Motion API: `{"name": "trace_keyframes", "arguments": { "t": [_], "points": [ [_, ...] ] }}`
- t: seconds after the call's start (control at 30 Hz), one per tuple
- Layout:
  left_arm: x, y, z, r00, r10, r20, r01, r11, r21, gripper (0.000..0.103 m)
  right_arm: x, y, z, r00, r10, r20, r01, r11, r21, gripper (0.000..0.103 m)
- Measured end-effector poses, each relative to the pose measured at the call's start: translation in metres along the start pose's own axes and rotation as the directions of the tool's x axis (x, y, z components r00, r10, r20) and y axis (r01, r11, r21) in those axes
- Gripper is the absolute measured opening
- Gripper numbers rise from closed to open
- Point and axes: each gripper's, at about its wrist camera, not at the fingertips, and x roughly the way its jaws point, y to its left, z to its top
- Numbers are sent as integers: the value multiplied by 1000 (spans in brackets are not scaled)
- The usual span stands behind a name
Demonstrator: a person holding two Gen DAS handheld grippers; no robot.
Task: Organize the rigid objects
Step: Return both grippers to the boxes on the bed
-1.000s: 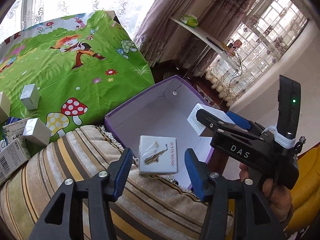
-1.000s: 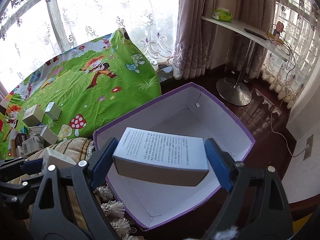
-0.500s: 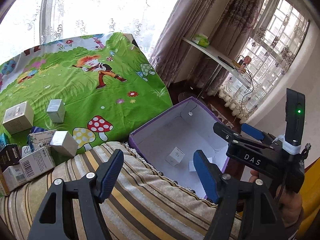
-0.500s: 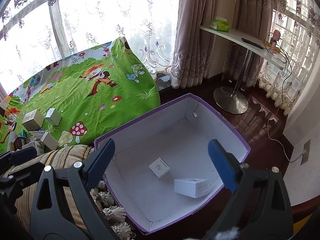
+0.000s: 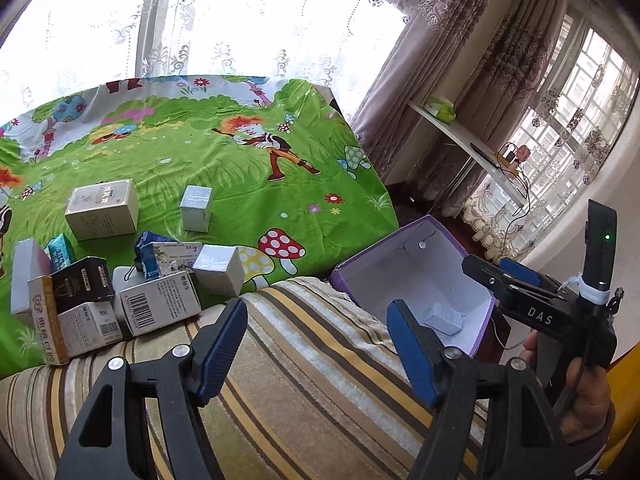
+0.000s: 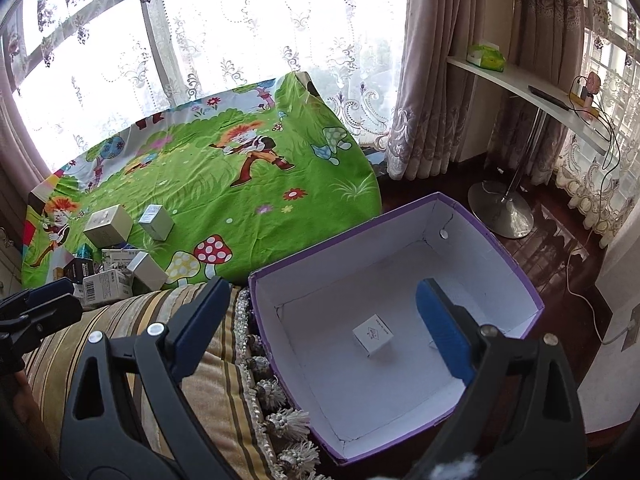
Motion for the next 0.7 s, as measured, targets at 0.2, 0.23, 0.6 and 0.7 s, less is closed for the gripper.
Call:
{"name": "trace_keyframes", "arguments": {
  "t": [0.2, 0.23, 0.6, 0.7],
  "points": [
    [-22, 56, -10, 1000, 30, 0, -30, 990, -136, 73, -1, 24, 3, 998, 64, -13, -65, 997, -47, 96],
    [-25, 64, -12, 999, 39, -1, -38, 987, -155, 73, 0, 28, 3, 997, 73, -19, -74, 996, -49, 96],
    [-50, 135, -28, 995, 95, -21, -98, 958, -269, 70, 16, 79, 2, 987, 128, -94, -139, 983, -118, 96],
    [-52, 151, -31, 993, 117, -36, -122, 950, -287, 67, 21, 97, 0, 983, 144, -114, -161, 975, -153, 96]
  ]
}}
